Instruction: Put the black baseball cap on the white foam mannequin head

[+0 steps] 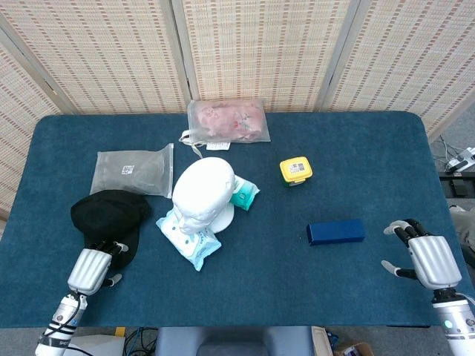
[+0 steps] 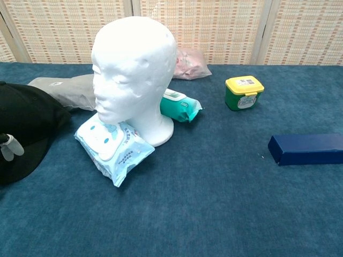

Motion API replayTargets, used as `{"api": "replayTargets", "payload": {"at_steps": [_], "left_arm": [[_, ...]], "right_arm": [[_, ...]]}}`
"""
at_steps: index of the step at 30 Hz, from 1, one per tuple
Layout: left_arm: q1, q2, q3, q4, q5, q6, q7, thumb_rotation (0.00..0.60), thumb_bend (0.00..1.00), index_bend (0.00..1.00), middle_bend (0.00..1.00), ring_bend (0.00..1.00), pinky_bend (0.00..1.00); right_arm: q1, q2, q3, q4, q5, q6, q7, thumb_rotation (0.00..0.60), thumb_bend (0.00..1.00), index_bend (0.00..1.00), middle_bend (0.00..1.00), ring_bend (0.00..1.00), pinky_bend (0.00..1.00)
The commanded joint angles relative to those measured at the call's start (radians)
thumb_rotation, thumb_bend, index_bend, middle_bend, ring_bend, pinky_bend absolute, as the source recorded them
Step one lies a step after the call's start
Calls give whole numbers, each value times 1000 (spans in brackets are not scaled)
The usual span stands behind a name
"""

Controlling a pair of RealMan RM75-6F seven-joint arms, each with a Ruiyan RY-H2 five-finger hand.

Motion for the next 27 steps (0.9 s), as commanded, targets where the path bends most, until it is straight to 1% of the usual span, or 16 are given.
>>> {"api": "replayTargets", "payload": {"at_steps": [1,6,14,27], "left_arm": [[0,-9,1,14,1,4,0,600,25,356,441,286,440],[5,-33,0,60,8,28,3,600,25,370,465,287,440],[8,-59,-6,117,8,53,6,600,25,412,536,309,440],[19,-70,0,165,1,60,-11,600,24,417,546,311,439]], "right_arm": [[0,0,-1,0,-2,1,0,600,119,371,320,232,566],[0,-1,-2,1,-5,1,-3,600,119,371,320,232,566],[1,-3,-1,0,-1,-2,-7,600,120,371,320,232,566],[0,-3,-1,-1,-2,0,-10,600,119,371,320,232,566]]}}
